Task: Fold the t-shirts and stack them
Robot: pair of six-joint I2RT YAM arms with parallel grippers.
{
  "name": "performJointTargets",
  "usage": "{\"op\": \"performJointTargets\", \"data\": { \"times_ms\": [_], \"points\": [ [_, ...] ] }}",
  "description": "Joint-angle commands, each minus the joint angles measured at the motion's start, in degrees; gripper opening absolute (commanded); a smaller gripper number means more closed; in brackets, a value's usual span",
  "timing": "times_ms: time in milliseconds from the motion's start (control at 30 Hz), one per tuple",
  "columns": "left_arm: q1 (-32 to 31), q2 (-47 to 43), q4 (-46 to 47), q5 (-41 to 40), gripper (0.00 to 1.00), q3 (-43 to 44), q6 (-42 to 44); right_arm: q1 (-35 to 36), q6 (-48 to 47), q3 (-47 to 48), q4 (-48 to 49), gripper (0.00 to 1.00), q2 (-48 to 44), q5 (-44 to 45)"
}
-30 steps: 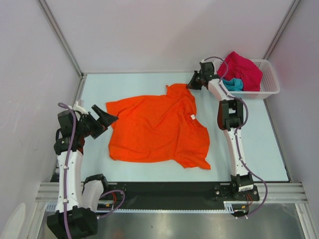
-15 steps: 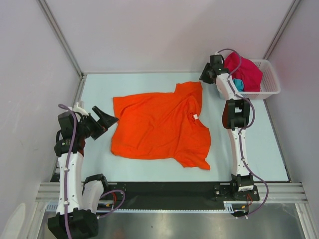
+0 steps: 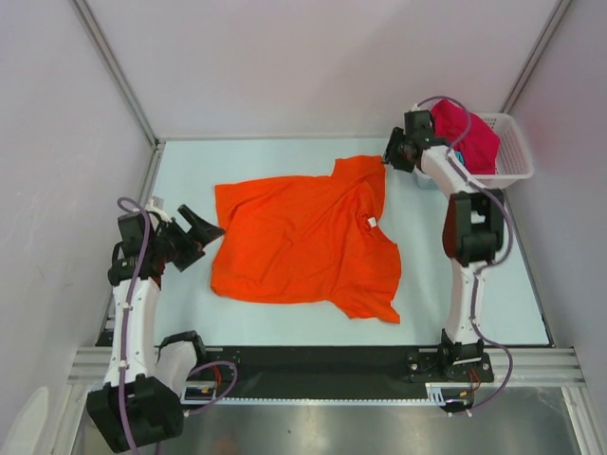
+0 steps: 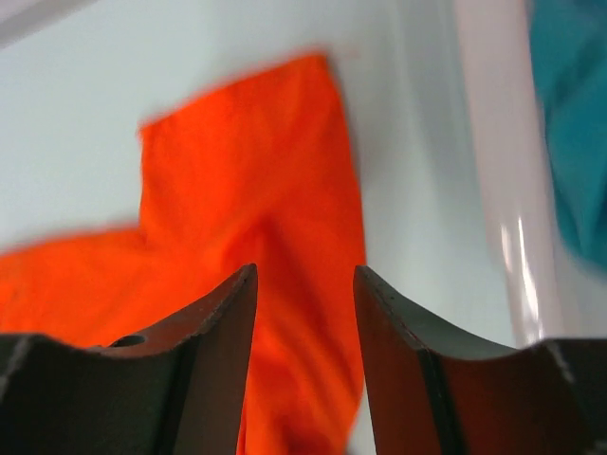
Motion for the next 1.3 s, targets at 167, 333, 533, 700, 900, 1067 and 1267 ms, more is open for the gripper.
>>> {"op": "performJointTargets", "data": {
  "times_ms": [167,333,533,700,900,1067,1267],
  "points": [
    [-4.7,8.5,-1.5,-2.2,1.0,-5.2,-1.2,11.1,2.9,-42.9,8.2,0.51,-43.9,1.9],
    [-12.2,5.4,-1.8,-8.0,0.99,-8.1,-4.7,16.3,5.5,-53.3,0.4,0.51,-56.2,0.7],
    [-20.5,0.0,-3.6,-17.0,0.99,-11.3,-9.2,18.7,9.5,-64.3,-7.2,0.51,-70.7,-0.3],
    [-27.6,0.0,-7.0,-23.7,0.99,-9.9,-12.5,19.6,11.0,-69.1,-11.4,0.51,-75.1,-1.4],
    [-36.5,7.4,-10.5,-34.3,0.99,-4.7,-14.5,21.6,12.2,-69.5,-15.6,0.53,-76.7,-1.4],
    [-42.3,13.6,-14.9,-42.8,1.0,0.5,-15.6,25.3,14.3,-68.6,-20.1,0.54,-79.3,-0.1],
    [-44.7,18.6,-15.0,-47.1,0.99,1.6,-18.2,26.6,14.9,-67.5,-26.2,0.55,-82.4,1.1]
  ]
}}
